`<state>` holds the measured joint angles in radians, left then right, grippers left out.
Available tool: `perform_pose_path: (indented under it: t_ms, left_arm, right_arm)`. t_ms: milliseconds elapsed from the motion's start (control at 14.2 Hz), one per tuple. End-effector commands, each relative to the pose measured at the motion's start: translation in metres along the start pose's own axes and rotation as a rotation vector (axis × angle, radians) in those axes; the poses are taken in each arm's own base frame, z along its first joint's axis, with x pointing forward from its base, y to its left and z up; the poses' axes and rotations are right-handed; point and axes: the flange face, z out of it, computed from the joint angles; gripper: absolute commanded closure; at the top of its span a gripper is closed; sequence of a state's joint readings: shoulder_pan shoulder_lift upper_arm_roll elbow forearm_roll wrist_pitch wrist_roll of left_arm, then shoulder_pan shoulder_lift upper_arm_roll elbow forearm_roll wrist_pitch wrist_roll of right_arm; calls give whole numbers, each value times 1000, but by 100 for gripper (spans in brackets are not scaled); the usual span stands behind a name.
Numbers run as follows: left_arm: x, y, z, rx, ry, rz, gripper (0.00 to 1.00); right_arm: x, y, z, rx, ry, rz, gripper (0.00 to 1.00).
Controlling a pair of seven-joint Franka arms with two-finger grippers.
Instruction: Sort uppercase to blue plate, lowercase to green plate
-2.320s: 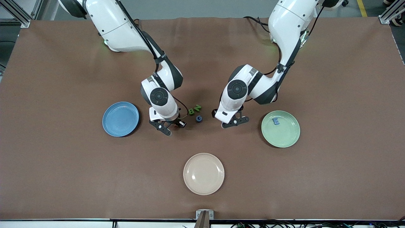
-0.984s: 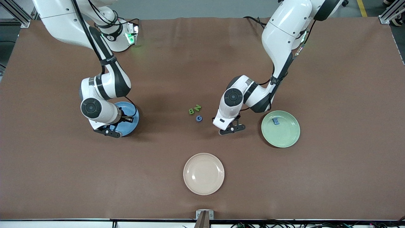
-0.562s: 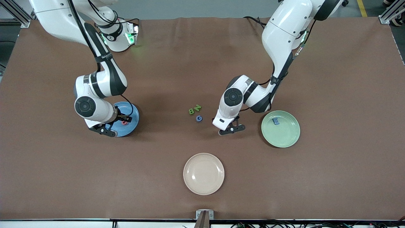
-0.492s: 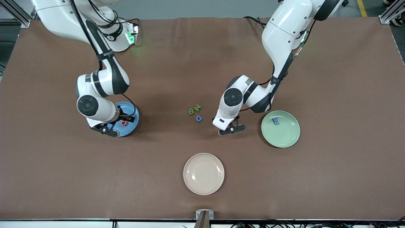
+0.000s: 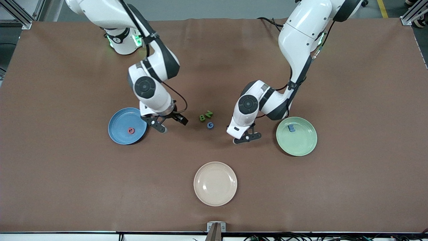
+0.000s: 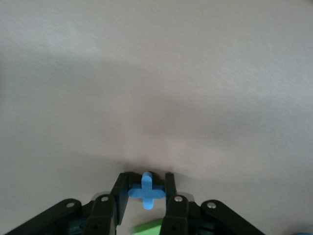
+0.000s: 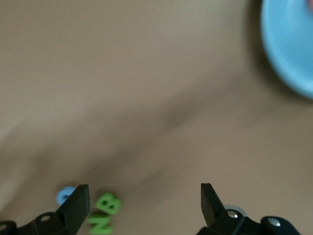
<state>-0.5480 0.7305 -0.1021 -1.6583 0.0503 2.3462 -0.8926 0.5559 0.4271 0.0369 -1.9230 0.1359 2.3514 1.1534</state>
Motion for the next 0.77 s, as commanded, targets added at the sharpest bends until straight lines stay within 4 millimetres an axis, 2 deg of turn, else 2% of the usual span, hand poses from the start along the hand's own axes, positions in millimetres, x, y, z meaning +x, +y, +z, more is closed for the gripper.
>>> perform_pose_path:
  t_ms: [0,141,281,422,703]
  left_arm:
    - [15,-23,-38,29,-3,34,78]
    - [26,-47,-51,31,-7,62,78]
    - [35,-72,-59,35,-10,101,78]
    - [46,-101,-60,43,-23,131,78]
    - [70,-165,-62,50,-48,202,78]
  right_arm:
    - [-24,-24,40,25,11,121,0]
    - [-44,-37,65,25,19,152,0]
    - [-51,-45,82,19,21,178,0]
    - [-57,-51,90,17,23,210,0]
    - [-71,-51,98,-5,54,235,8]
